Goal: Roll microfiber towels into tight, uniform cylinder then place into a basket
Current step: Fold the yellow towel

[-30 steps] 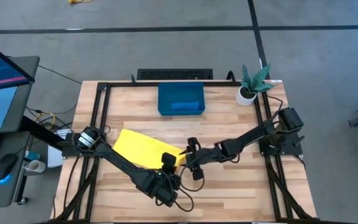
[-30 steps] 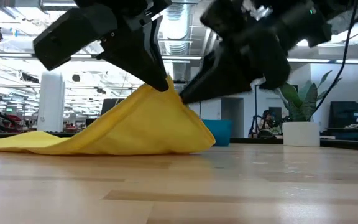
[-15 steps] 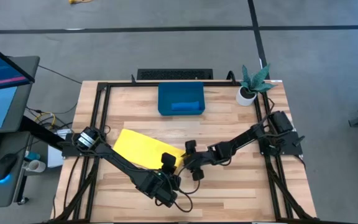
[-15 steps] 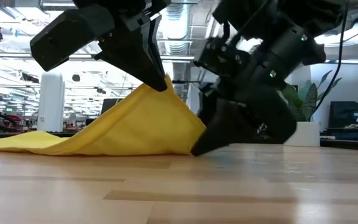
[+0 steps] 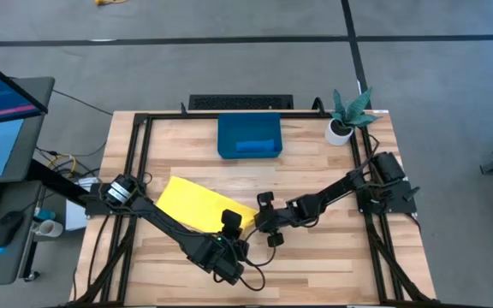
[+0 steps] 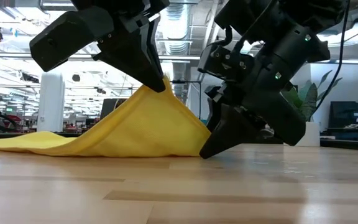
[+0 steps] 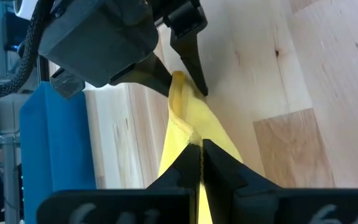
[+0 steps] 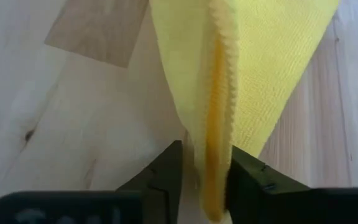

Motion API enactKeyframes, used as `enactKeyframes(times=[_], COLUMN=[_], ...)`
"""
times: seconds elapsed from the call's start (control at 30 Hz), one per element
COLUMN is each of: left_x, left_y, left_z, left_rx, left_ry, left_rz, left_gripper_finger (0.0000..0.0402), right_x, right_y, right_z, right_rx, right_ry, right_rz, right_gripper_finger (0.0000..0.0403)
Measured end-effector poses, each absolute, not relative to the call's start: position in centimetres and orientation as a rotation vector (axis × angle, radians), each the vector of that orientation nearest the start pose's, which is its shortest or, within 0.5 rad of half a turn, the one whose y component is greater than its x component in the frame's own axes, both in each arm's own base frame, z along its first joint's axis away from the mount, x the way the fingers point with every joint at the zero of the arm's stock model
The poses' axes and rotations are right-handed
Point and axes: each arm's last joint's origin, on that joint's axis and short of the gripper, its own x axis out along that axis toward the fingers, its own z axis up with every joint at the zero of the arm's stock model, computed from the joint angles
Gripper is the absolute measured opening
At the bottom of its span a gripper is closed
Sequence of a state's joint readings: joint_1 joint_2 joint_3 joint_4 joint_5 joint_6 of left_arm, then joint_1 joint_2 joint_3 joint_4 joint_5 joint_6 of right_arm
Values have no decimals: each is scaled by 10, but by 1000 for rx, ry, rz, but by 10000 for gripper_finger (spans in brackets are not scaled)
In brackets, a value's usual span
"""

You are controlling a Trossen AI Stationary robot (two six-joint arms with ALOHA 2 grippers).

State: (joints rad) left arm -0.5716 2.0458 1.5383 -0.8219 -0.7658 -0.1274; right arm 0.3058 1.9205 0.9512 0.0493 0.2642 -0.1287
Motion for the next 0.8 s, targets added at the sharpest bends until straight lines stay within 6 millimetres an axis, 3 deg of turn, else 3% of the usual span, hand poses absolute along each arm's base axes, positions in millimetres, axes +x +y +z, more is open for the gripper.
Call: enactKeyframes(times=[0.33,0.53,0.8], left_x=[352,351,351], left_y=[-203,-203,-202], left_z=[185,185,192], left_rx=[702,673,714], left_ry=[1029,1036,952], left_rz=[219,206,331], left_gripper_finger=[0,0,0], right_x=[340,337,330], right_y=[99,98,106], right_z=[110,126,145], right_rx=[-392,-362,-327], right_ry=[898,870,871], right_rz=[84,68,79], right_gripper_finger=[60,12,21])
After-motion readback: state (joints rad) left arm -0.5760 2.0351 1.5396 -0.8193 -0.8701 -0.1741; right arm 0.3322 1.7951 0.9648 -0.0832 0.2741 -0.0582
